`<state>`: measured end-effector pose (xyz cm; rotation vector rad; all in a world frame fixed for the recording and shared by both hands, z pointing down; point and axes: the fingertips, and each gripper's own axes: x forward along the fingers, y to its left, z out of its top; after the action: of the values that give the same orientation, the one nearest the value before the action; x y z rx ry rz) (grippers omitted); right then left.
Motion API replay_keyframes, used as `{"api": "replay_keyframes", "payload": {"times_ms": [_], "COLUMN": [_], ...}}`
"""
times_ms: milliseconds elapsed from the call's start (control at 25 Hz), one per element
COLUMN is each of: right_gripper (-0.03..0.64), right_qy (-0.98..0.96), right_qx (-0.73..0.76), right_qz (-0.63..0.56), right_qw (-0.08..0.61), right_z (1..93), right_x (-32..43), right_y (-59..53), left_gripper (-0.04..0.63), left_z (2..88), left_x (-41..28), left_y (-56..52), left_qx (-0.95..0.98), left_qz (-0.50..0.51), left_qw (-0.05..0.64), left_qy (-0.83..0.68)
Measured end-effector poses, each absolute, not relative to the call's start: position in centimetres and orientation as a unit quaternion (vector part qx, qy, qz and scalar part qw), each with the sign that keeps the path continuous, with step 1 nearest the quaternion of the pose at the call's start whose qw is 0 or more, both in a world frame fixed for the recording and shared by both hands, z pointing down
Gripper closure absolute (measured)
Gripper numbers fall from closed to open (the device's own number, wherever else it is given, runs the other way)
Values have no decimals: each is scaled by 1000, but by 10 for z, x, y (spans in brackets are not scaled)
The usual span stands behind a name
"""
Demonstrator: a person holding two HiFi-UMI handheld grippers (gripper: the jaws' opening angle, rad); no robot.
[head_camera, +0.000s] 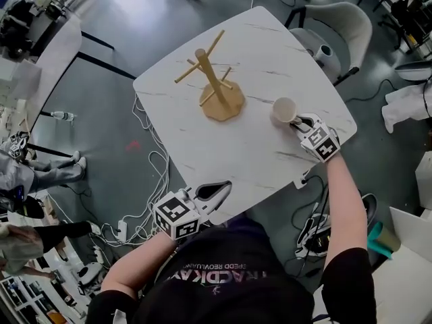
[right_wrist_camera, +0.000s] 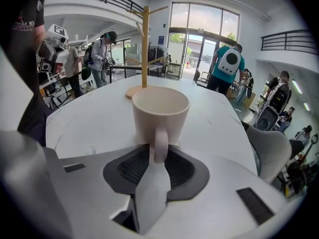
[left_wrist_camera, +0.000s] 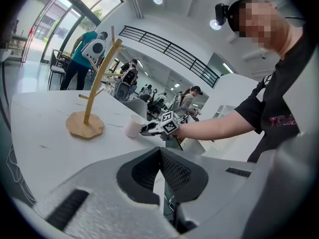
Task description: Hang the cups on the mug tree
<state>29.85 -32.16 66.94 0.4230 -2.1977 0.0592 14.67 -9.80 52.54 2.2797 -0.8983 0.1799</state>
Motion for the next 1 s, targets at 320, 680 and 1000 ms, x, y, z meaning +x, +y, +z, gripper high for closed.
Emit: {"api": "replay_keyframes", "payload": {"times_ms": [320,680,1000], "right_gripper": [565,568,568], "right_qy": [-892,-917,-927], "right_qx": [166,174,193], "right_qz": [21,63,76], "right_qw": [419,354,314], "right_z": [667,640,622], "right_x": [290,277,268], "right_y": [-309,-296,-297], "left_gripper": [598,598,598], "left_z": [528,526,524], "left_x": [145,148,151], "left_y": [-95,-94,-91], "left_qx": [872,875,877], "left_qz": [67,64,63], "left_qw": [340,337,334], "left_qy": [-345,-342,-341]}}
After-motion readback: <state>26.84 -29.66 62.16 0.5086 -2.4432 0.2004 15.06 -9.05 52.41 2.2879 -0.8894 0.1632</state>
